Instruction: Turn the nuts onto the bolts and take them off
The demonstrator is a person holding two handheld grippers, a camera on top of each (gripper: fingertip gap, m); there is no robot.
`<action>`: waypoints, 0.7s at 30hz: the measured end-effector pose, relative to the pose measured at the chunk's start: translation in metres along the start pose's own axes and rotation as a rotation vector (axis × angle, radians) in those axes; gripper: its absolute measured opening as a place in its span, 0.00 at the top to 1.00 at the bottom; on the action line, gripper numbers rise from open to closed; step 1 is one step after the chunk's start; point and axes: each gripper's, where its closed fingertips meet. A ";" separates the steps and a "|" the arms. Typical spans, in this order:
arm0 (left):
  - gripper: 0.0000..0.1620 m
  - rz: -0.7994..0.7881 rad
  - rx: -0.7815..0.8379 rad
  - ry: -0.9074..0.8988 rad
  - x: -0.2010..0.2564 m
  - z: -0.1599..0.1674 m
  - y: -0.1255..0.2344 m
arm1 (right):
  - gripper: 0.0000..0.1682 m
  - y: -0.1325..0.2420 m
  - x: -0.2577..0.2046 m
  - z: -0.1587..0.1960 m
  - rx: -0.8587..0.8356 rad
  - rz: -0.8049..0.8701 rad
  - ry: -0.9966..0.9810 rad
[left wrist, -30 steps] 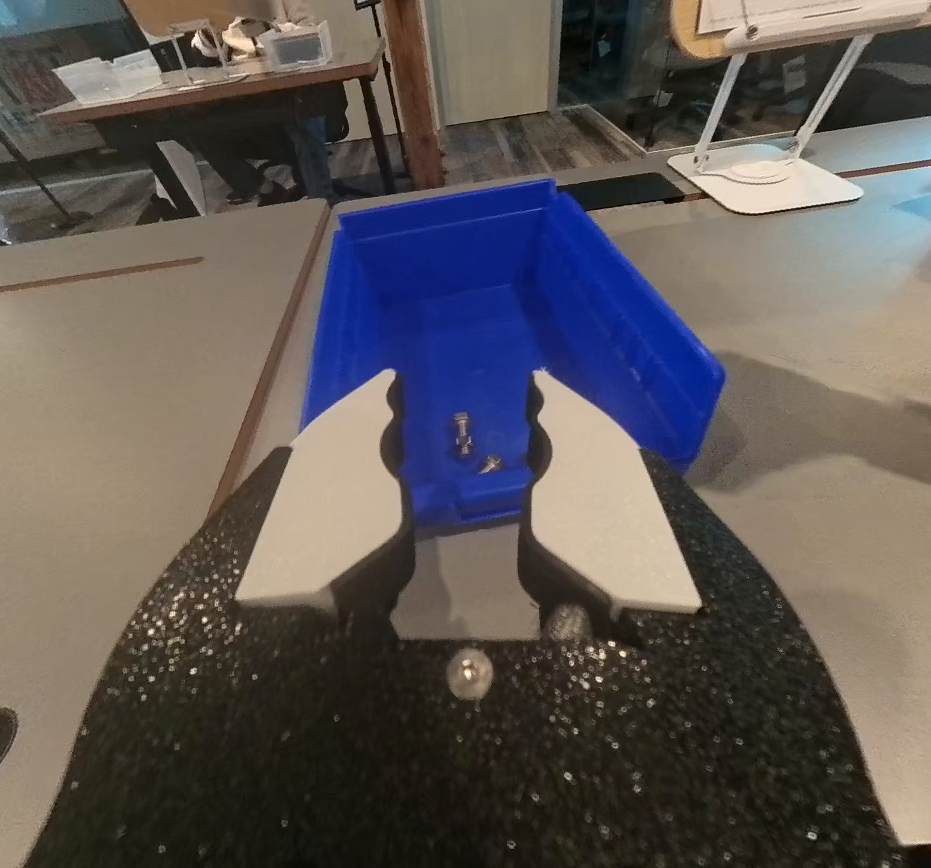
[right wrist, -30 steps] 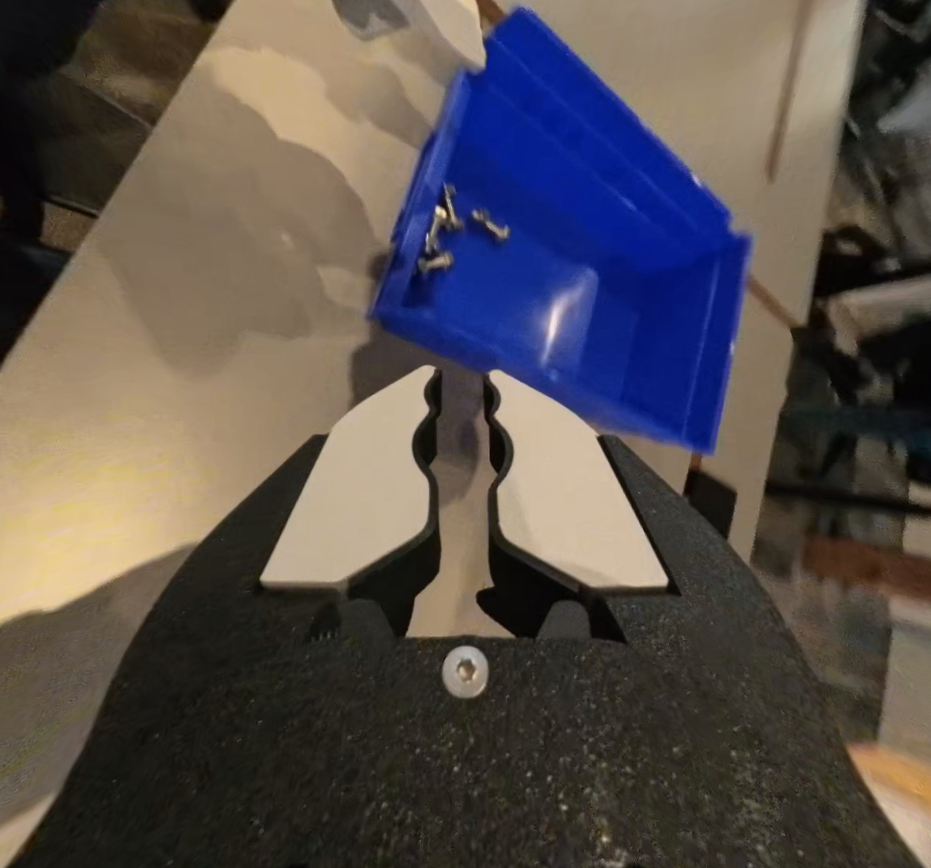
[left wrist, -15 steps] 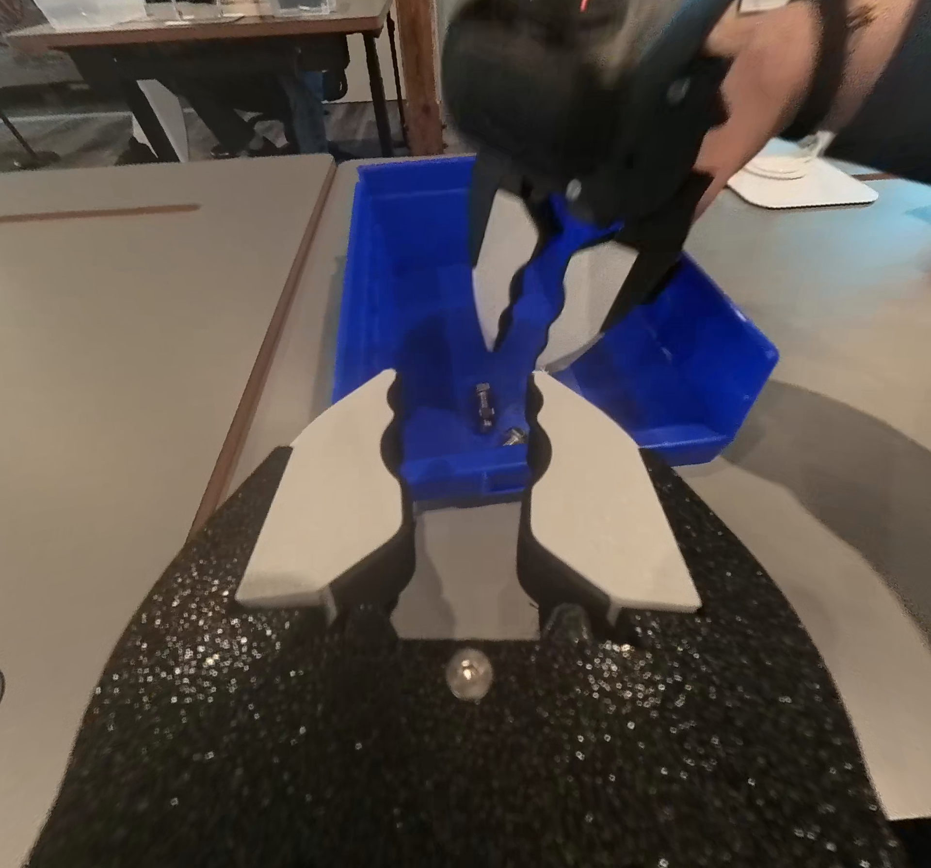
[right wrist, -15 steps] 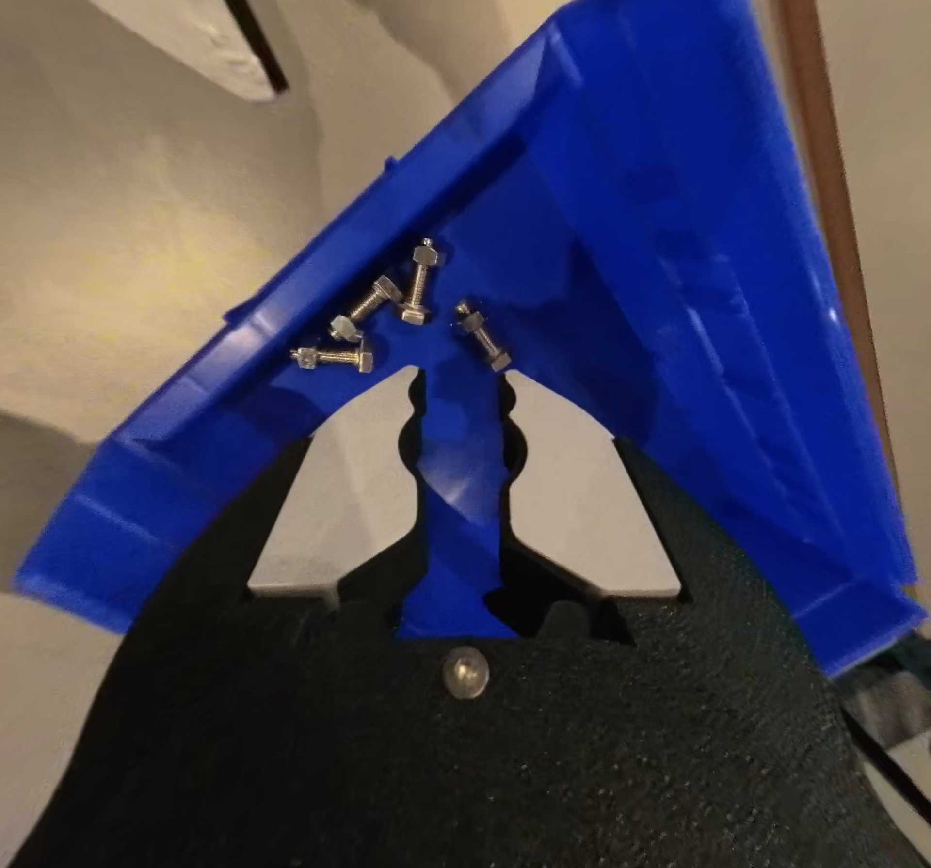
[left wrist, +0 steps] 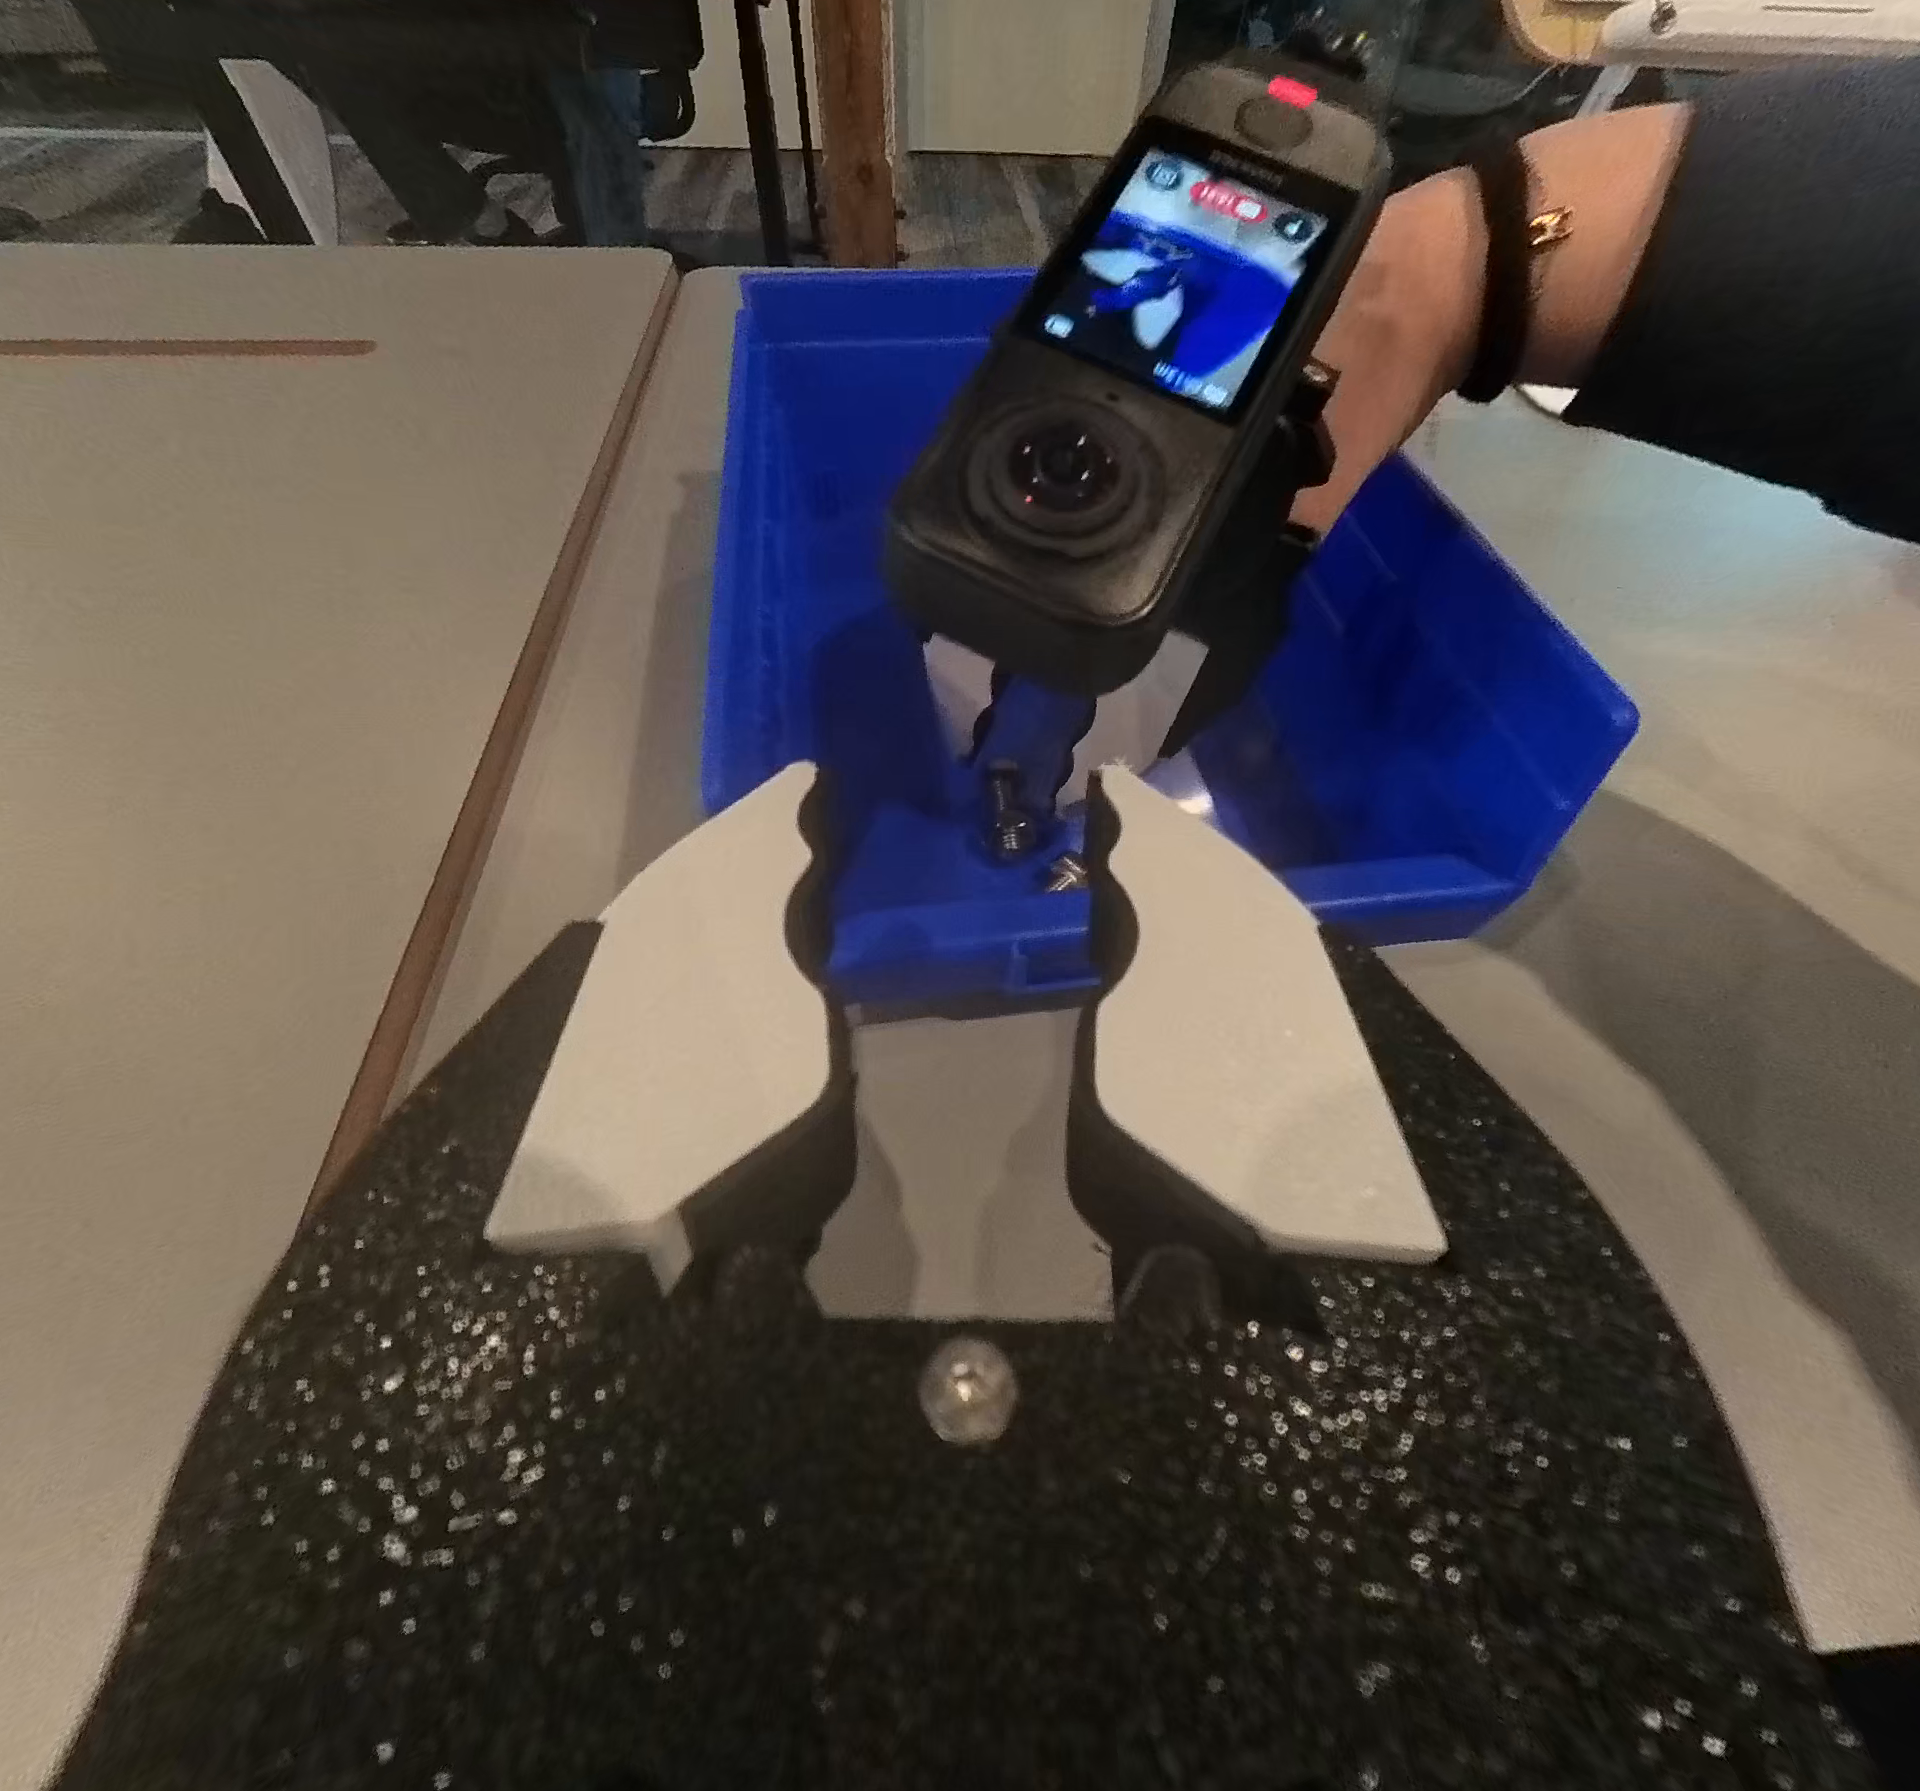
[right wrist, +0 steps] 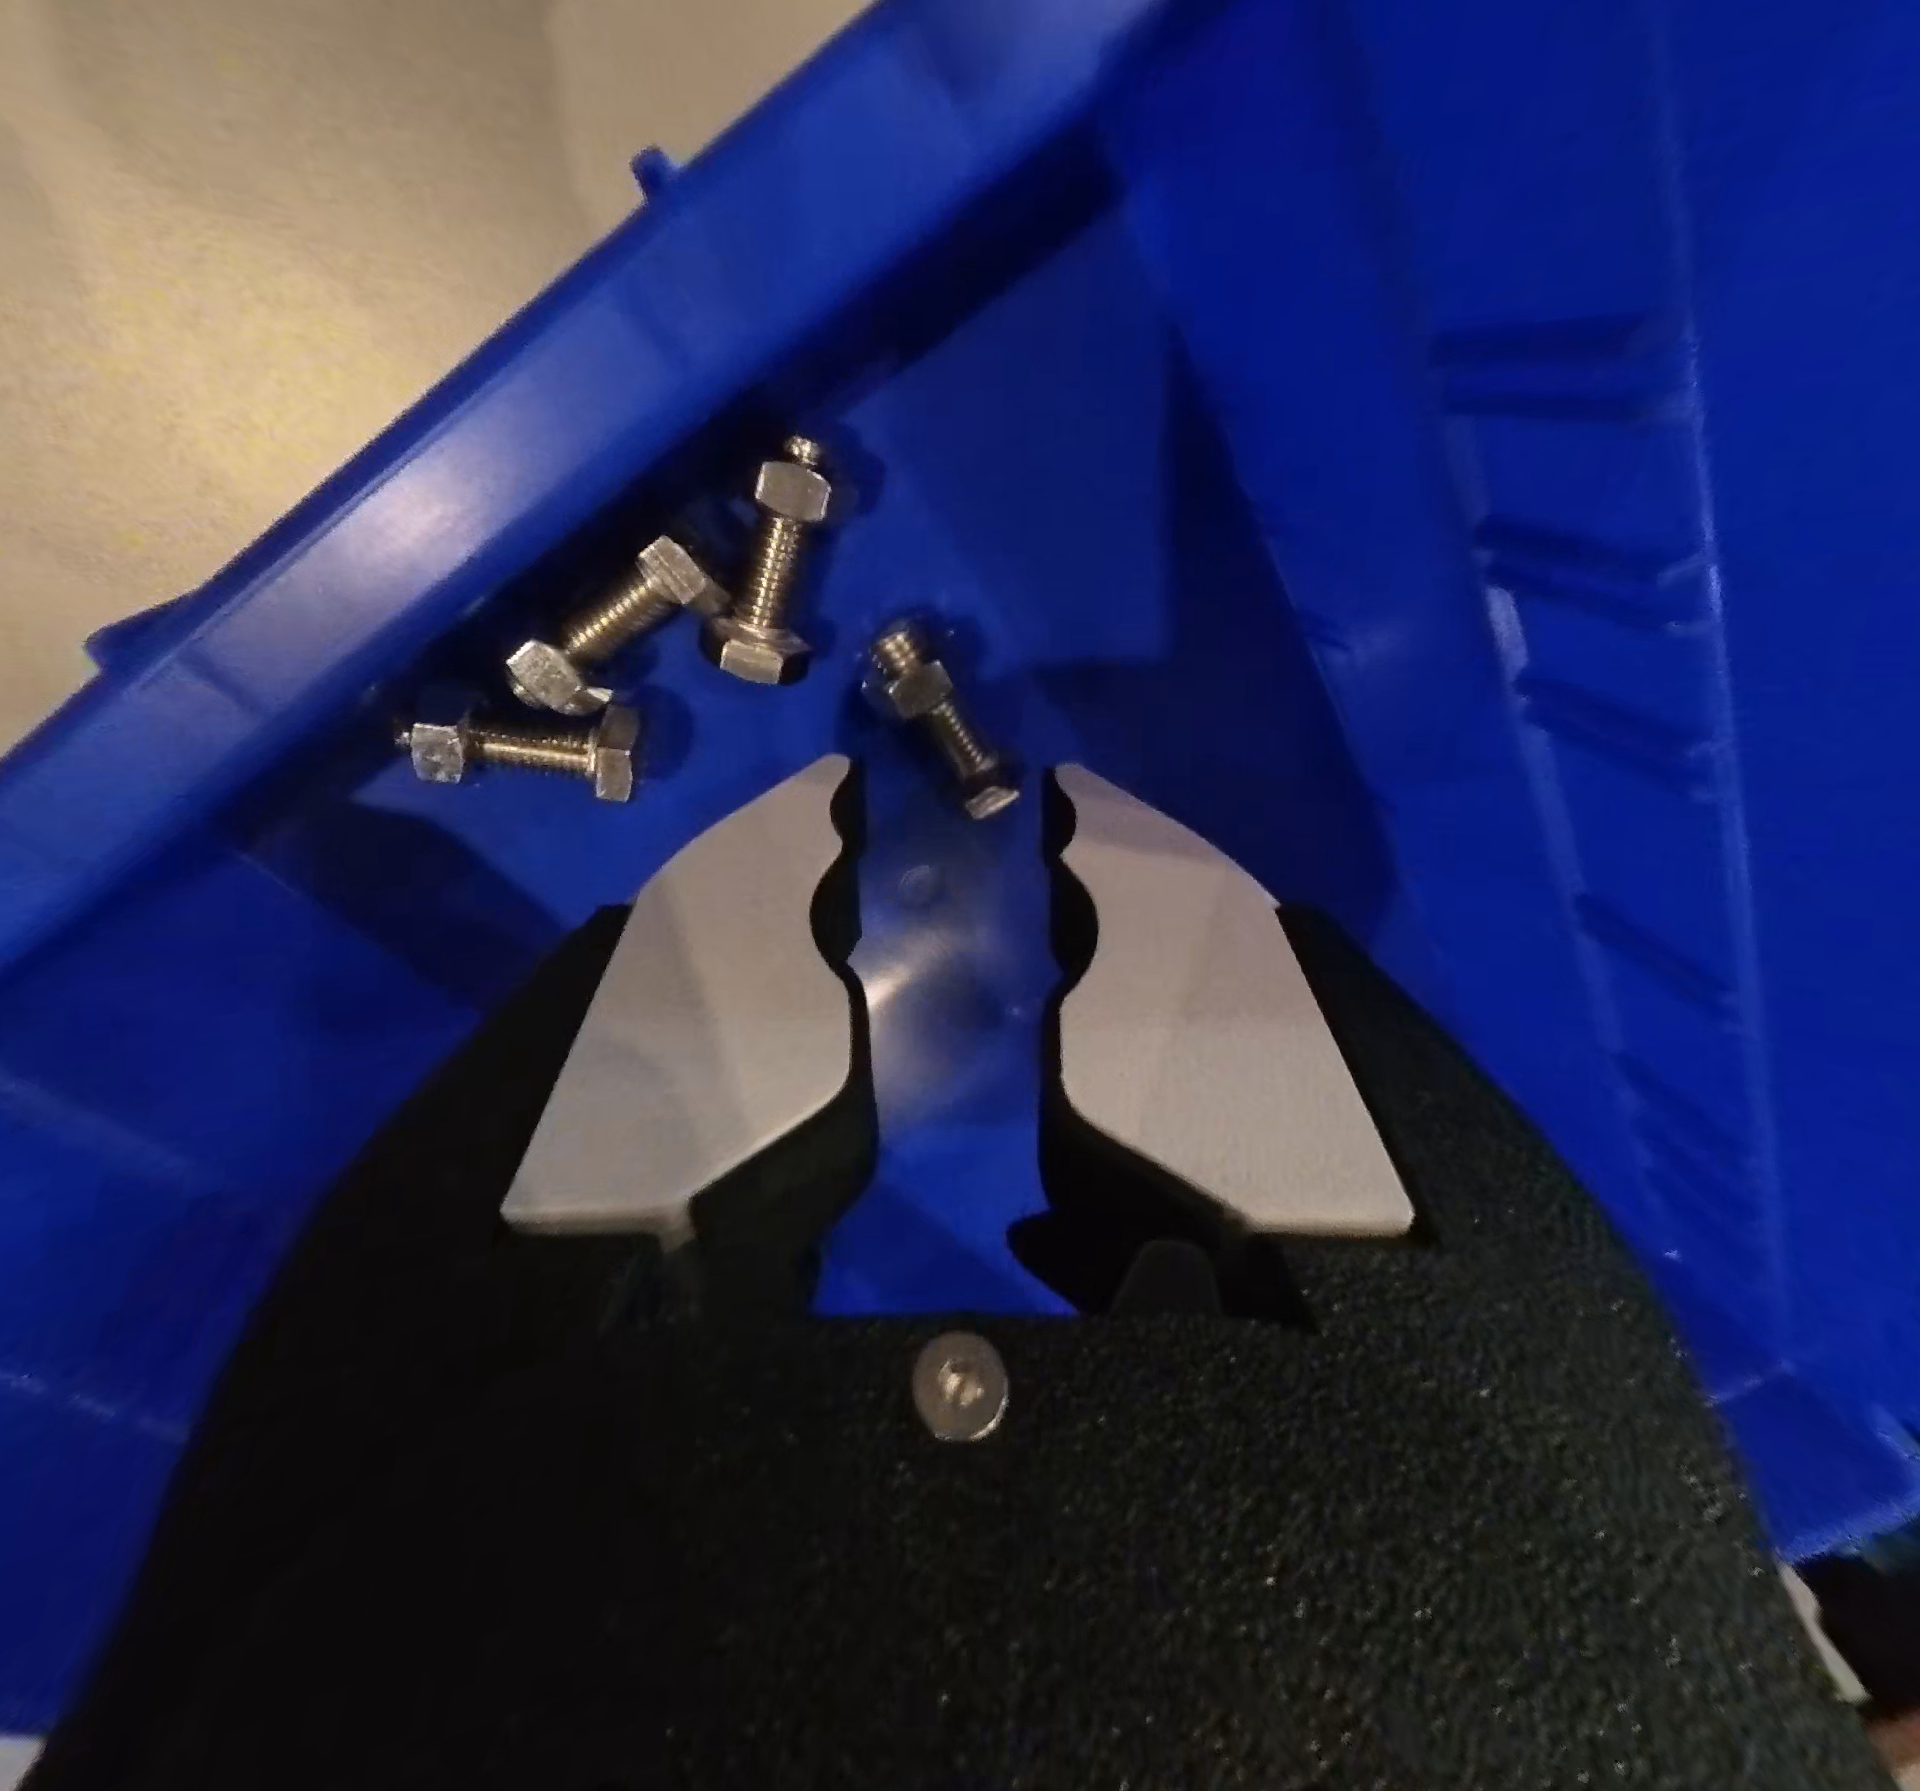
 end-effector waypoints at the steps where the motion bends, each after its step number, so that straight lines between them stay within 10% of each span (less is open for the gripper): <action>1: 0.72 0.001 -0.002 0.001 0.000 0.001 -0.001 | 0.81 0.002 -0.001 0.002 -0.001 0.004 -0.007; 10: 0.70 0.072 0.004 -0.013 0.020 -0.003 -0.005 | 0.82 0.136 -0.039 0.036 0.397 0.477 -0.324; 16: 0.71 0.082 -0.051 -0.089 0.037 -0.004 -0.015 | 0.92 0.255 -0.164 0.090 0.751 1.010 -0.638; 21: 0.76 0.074 -0.362 -0.213 0.040 0.007 -0.049 | 0.92 0.263 -0.237 0.093 0.928 1.095 -0.706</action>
Point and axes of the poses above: each gripper's, where its closed fingertips meet, y back along the fingers, z out of its underside, x = y × z across the jaws, and after that the axes turned 7 degrees about -z, right-handed
